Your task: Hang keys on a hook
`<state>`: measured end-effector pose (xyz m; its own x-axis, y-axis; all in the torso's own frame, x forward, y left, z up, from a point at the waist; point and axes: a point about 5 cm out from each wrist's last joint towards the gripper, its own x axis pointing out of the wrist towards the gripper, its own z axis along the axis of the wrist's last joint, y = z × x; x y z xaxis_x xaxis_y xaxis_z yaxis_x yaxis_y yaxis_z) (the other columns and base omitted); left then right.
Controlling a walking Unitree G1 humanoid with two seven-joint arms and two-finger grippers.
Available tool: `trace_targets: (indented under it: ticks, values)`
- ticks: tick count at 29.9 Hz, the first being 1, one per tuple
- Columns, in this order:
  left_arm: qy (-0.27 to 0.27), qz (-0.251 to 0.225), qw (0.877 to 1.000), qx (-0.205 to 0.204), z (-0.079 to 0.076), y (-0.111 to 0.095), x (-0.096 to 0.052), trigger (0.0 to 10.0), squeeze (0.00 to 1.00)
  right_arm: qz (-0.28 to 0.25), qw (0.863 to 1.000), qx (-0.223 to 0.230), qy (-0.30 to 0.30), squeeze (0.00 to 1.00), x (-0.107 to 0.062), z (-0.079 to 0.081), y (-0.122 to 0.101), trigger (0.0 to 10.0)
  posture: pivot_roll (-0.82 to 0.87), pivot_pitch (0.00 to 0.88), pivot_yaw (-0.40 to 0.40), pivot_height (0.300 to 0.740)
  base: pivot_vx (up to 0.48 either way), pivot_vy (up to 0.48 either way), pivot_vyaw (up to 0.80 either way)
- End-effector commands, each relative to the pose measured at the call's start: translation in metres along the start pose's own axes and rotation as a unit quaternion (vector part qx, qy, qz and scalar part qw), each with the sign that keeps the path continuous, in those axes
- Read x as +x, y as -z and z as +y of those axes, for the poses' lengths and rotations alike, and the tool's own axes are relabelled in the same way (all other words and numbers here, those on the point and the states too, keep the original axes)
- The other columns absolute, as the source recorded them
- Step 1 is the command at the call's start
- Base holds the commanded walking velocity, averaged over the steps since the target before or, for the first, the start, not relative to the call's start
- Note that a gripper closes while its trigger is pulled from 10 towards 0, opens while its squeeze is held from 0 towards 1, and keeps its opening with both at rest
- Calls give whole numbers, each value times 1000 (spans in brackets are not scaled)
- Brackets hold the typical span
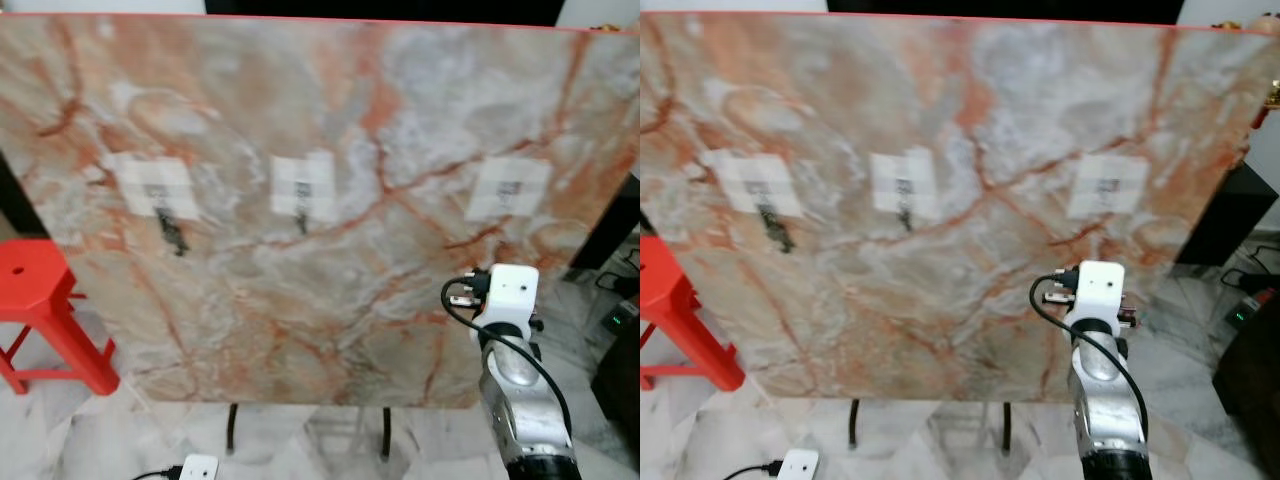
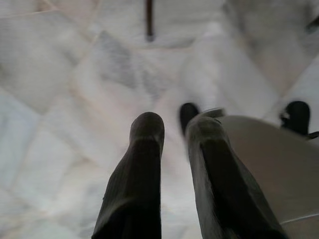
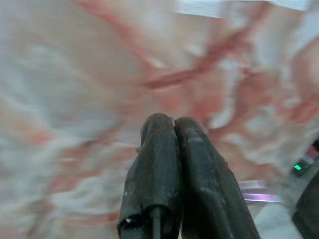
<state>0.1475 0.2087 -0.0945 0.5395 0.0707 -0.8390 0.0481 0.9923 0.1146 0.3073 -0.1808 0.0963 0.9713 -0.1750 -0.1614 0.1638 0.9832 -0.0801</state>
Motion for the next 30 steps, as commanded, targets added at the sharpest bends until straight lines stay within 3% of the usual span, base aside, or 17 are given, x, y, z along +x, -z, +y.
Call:
trace_targets:
  ticks: [1,11,17,30]
  values:
    - [5,17,1000,2,-6,7,-1,10000,0,-5,1000,2,24,0,1,-10,-10,10000,-63,0,-36,740,0,0,0]
    - [5,17,1000,-2,-6,7,-1,10000,0,-38,998,8,44,0,14,-12,-38,10000,-60,0,-36,740,0,0,0]
    - [6,17,1000,1,-5,8,-1,10000,0,-79,996,-7,47,0,24,-11,-68,10000,-56,0,-32,740,0,0,0]
    - [8,15,1000,1,-5,8,-1,10000,0,-134,986,-25,91,0,29,-20,-101,10000,-57,0,-20,740,0,0,0]
